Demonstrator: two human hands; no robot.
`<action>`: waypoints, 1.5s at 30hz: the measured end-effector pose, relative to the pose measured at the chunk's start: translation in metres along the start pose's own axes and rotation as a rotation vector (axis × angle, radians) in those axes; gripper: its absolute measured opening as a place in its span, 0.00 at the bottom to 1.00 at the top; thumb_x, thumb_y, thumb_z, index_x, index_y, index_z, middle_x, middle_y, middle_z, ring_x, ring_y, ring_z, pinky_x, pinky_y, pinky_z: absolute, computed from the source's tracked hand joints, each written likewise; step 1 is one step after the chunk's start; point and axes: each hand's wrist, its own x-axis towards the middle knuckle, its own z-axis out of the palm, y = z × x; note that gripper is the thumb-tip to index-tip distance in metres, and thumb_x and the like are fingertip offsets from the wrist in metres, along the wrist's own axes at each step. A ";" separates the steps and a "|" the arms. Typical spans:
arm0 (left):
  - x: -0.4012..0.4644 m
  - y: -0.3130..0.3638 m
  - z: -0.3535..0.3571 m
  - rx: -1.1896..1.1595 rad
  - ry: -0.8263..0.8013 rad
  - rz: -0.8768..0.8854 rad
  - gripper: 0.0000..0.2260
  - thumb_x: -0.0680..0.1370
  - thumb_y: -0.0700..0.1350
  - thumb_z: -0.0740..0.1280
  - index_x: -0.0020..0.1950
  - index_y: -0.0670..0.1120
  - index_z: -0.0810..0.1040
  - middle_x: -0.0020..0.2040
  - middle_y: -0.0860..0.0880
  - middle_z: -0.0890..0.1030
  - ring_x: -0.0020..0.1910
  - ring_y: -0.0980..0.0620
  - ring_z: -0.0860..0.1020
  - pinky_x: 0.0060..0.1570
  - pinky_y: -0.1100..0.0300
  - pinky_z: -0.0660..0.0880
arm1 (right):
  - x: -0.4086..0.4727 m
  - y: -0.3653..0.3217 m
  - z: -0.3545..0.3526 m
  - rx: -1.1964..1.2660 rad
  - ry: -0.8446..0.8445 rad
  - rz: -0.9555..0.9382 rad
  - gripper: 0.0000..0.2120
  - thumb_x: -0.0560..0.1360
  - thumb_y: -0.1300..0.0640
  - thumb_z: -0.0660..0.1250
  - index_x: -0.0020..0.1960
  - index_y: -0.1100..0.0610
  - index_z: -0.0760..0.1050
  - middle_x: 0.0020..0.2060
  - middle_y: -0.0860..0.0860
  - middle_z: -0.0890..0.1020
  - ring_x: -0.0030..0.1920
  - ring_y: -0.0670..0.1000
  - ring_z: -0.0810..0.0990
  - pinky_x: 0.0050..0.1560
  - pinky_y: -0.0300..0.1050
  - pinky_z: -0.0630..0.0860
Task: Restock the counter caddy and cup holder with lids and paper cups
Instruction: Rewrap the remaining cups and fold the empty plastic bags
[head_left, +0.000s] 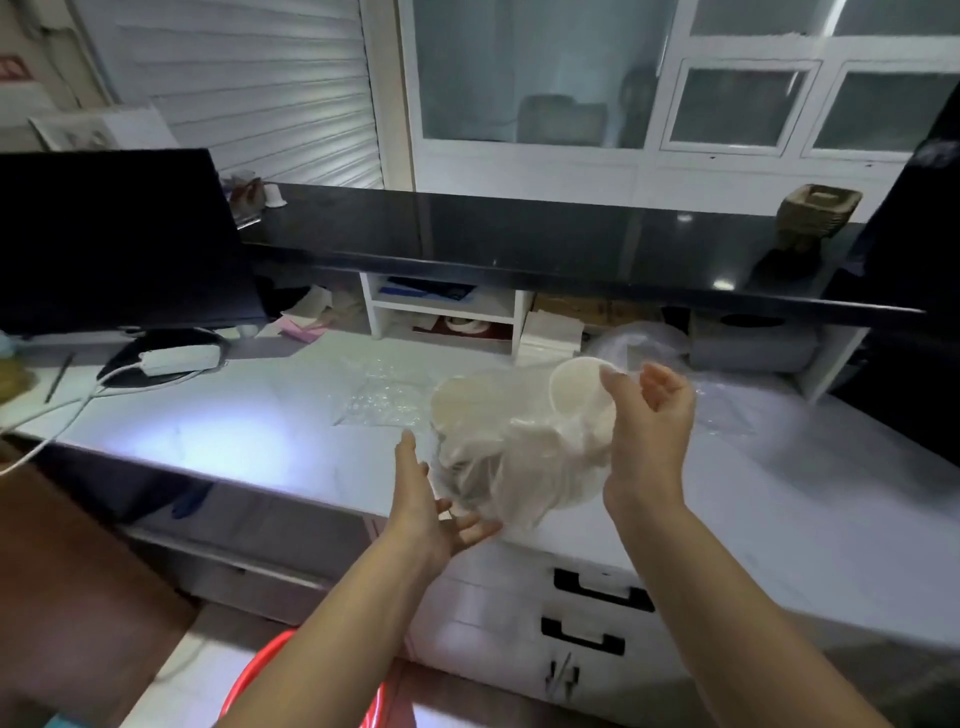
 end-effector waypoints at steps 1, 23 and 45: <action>-0.002 -0.002 -0.005 -0.026 -0.020 -0.036 0.34 0.71 0.73 0.60 0.69 0.52 0.68 0.66 0.35 0.69 0.53 0.30 0.77 0.44 0.36 0.79 | -0.006 0.003 -0.004 -0.001 -0.015 0.068 0.22 0.73 0.52 0.71 0.63 0.48 0.67 0.61 0.49 0.73 0.57 0.50 0.75 0.55 0.50 0.77; -0.009 -0.049 -0.101 0.159 -0.258 -0.118 0.24 0.74 0.57 0.70 0.62 0.41 0.80 0.55 0.40 0.83 0.52 0.42 0.82 0.51 0.50 0.79 | -0.121 0.100 -0.043 -0.271 -0.332 0.470 0.24 0.72 0.55 0.71 0.64 0.47 0.65 0.53 0.53 0.76 0.50 0.56 0.80 0.43 0.49 0.78; 0.027 0.060 -0.398 0.512 0.013 0.122 0.13 0.75 0.47 0.71 0.59 0.46 0.79 0.49 0.44 0.85 0.48 0.45 0.84 0.46 0.51 0.81 | -0.310 0.276 0.124 -0.215 -0.433 0.525 0.22 0.72 0.57 0.71 0.61 0.42 0.69 0.59 0.48 0.78 0.58 0.53 0.80 0.61 0.58 0.76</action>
